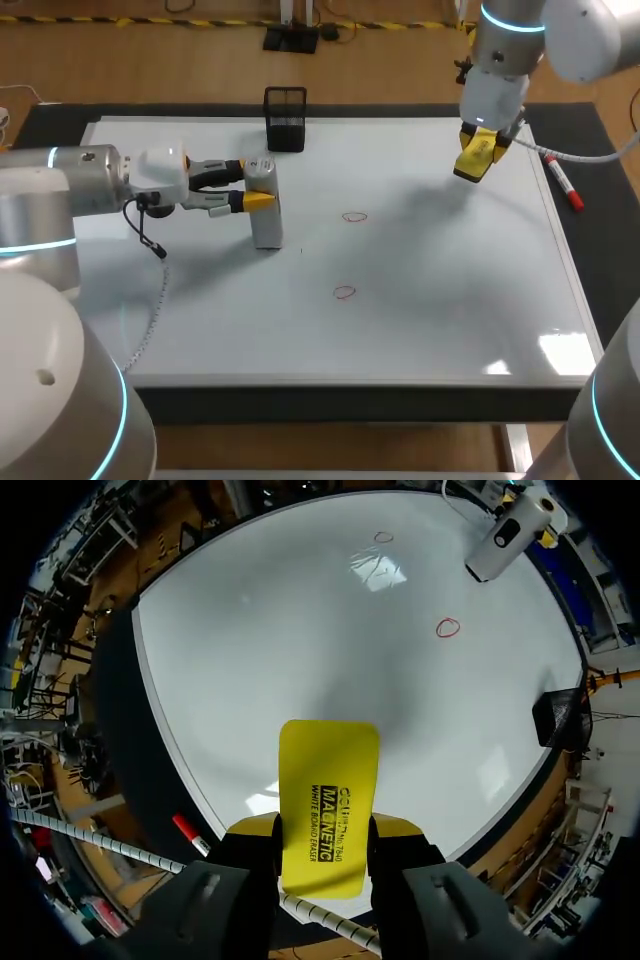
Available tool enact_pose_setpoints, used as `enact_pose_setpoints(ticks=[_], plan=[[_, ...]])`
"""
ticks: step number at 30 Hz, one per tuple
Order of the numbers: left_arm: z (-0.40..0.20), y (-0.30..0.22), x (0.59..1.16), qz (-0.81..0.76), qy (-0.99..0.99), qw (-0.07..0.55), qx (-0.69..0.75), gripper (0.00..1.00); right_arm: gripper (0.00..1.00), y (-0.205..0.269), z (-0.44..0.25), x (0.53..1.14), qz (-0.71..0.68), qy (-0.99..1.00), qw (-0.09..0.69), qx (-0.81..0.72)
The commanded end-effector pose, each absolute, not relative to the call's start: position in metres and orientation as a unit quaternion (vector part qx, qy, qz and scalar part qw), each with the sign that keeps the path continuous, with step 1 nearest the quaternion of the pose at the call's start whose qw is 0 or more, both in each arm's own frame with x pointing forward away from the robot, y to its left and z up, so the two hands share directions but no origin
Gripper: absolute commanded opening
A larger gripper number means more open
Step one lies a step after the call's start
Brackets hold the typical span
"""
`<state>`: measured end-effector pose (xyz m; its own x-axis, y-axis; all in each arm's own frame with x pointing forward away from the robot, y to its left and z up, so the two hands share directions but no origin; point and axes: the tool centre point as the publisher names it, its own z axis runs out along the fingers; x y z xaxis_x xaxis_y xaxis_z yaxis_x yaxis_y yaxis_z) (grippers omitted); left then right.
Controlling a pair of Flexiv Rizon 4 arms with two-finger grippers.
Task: Pick up the inspection probe, press it on each red-marked spot on the whiteboard one by one, put down the probe, pick up the eraser, and wipe off all the red marks.
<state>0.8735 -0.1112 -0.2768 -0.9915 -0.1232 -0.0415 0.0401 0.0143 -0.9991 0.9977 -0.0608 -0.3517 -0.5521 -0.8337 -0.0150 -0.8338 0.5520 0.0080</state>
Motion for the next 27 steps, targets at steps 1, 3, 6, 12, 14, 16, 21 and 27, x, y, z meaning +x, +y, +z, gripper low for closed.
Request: enact_pose_setpoints(ticks=[1,3,6,12,14,16,21,27], plan=[[-0.278,-0.111,0.874,-0.701,0.71,0.058,-0.029,0.0,0.0,-0.061,-0.351,0.998,0.006,0.881,0.004,-0.474],[-0.277,-0.111,0.875,-0.701,0.71,0.059,-0.028,0.0,0.0,-0.061,-0.351,0.998,0.006,0.881,0.004,-0.474],[-0.276,-0.111,0.875,-0.701,0.71,0.059,-0.027,0.0,0.0,-0.061,-0.351,0.998,0.006,0.881,0.004,-0.474],[-0.275,-0.113,0.876,-0.7,0.711,0.059,-0.025,0.0,0.0,-0.061,-0.351,0.998,0.006,0.881,0.004,-0.474],[-0.275,-0.113,0.876,-0.7,0.711,0.059,-0.025,0.0,0.0,-0.061,-0.351,0.998,0.006,0.881,0.004,-0.474],[-0.274,-0.113,0.876,-0.7,0.711,0.06,-0.025,0.0,0.0,-0.061,-0.351,0.998,0.006,0.881,0.004,-0.474],[-0.267,-0.111,0.877,-0.703,0.708,0.061,-0.031,0.0,0.0,-0.061,-0.351,0.998,0.006,0.881,0.004,-0.474],[-0.257,-0.103,0.882,-0.713,0.697,0.058,-0.051,0.0,0.0,-0.061,-0.351,0.998,0.006,0.881,0.004,-0.474]])
